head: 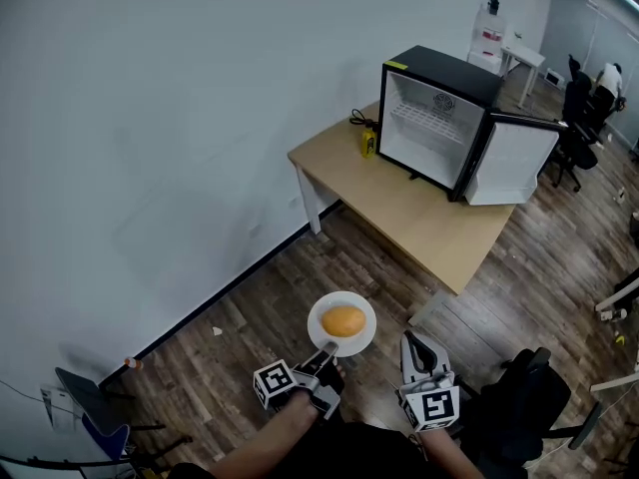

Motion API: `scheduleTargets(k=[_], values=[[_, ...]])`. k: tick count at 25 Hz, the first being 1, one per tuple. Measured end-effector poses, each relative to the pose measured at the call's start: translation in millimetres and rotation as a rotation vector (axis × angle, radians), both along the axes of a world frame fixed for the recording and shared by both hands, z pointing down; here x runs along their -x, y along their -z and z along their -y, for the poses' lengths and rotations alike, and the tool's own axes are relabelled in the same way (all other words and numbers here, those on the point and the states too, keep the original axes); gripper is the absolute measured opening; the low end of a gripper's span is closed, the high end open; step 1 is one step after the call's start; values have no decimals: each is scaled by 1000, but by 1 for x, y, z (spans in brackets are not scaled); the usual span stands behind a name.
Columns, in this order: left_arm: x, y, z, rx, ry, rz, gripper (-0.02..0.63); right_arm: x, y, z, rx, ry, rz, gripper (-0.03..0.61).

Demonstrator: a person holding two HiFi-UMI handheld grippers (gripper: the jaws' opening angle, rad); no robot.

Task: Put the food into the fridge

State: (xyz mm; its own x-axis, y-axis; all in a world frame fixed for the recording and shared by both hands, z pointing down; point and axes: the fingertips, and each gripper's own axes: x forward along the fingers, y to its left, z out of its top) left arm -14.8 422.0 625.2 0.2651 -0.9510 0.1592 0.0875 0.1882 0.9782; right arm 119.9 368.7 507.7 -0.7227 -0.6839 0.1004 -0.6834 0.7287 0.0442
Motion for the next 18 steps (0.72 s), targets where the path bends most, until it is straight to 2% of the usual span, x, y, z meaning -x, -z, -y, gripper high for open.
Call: scheduleTargets(k=[3,8,14,18], values=[[14,2,36,-11,-30,5,23,17,-8,35,46,-28,-22,58],[42,15,93,-49,-75,21,23,36,-14,94,71,-109,-93,58],[68,9,145,-18,-126,17,23,49,-15,149,92,-176,-65,58],[86,9,175,-15,-159,27,23,47,-27,181,159,-280,-58,58]])
